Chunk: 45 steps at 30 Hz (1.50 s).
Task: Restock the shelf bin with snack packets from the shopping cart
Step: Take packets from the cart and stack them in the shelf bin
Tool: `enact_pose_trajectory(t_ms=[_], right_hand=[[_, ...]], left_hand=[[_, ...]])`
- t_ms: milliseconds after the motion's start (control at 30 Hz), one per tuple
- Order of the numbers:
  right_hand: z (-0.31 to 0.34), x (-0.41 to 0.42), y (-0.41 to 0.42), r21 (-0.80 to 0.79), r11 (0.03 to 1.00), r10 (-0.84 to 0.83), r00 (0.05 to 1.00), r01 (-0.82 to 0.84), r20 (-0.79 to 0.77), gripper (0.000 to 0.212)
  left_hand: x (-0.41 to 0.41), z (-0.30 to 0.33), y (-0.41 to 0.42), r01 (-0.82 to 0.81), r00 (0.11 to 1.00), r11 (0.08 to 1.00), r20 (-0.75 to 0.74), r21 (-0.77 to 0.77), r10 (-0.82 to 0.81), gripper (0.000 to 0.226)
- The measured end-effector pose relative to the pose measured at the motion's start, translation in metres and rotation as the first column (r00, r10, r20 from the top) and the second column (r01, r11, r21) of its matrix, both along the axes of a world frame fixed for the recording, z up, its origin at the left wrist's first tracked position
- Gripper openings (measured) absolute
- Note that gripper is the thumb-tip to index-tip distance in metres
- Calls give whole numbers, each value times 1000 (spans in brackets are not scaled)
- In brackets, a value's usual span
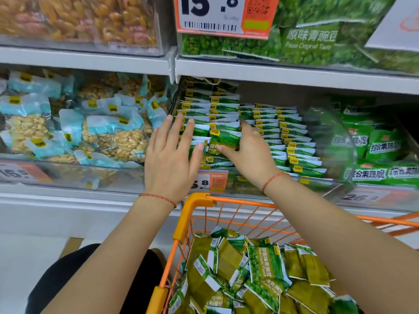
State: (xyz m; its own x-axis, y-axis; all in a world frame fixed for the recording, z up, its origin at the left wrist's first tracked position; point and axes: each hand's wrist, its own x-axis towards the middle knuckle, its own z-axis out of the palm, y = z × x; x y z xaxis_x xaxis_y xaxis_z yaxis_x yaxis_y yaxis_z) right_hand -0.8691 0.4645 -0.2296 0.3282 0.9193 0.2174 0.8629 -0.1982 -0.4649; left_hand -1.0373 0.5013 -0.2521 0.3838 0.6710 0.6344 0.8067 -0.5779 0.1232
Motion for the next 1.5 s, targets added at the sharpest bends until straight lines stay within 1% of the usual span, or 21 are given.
enact_pose_trajectory(t_ms=[100,200,300,367,400,467,533,600,667,700,733,800,833,900,933,1000,1067,1133,1233,1400,1500], right_hand=[[4,6,-8,-14,1000,-19,996,18,-84,94],[10,11,-22,7,1000,0,995,1,-100,90],[20,16,-40,103,995,35,984,-17,-175,71],[26,19,-57,252,967,74,976,-21,-203,52],[30,19,-68,355,934,119,976,-48,-182,40],[32,21,-93,505,841,214,977,-193,17,25],[20,24,-115,474,780,293,908,-408,299,28],[-4,27,-135,312,761,387,785,-568,485,31],[-29,27,-153,84,785,472,682,-613,559,35],[-39,27,-160,-62,806,514,644,-588,567,37],[-48,28,-166,-232,824,551,633,-518,544,39],[-62,30,-175,-500,802,550,730,-327,405,39],[-67,31,-178,-568,782,498,804,-256,325,37],[-72,26,-181,-615,767,378,903,-183,204,29],[-75,21,-181,-617,767,358,916,-176,183,26],[-84,8,-178,-604,771,371,914,-203,166,27],[-93,-9,-173,-570,792,331,939,-221,96,34],[-103,-25,-171,-536,825,189,981,-177,-33,47],[-112,-37,-173,-530,838,8,975,-128,-224,65],[-109,-35,-175,-550,832,-144,930,-72,-339,59],[-105,-36,-174,-593,799,-174,905,-100,-387,46]], left_hand=[[-6,5,-3,59,997,994,59,-89,-53,59],[-13,13,-13,79,988,986,146,-149,-57,62],[-17,25,-29,117,974,978,213,-174,-79,60],[-15,37,-42,175,960,974,244,-145,-136,55],[-14,43,-51,232,946,965,260,-125,-193,50],[-12,55,-71,386,899,915,271,-120,-344,40],[-9,61,-92,502,863,844,179,-189,-473,37],[-1,57,-111,518,828,781,-26,-350,-561,39],[11,43,-120,349,756,729,-283,-589,-590,32],[15,36,-124,218,686,691,-395,-689,-610,29],[19,28,-127,100,599,655,-480,-749,-640,28],[24,16,-135,-108,428,617,-597,-779,-679,24],[25,9,-138,-201,370,605,-632,-770,-681,36],[25,-8,-140,-351,316,575,-672,-739,-670,83],[25,-16,-140,-391,310,569,-686,-723,-658,101],[23,-26,-136,-420,323,577,-710,-700,-626,122],[22,-30,-136,-428,357,580,-719,-693,-596,128],[21,-32,-139,-448,367,564,-718,-694,-592,128],[19,-39,-142,-446,393,553,-709,-703,-585,125],[17,-41,-136,-318,458,606,-678,-729,-575,101],[18,-36,-135,-184,495,642,-635,-744,-593,70]])
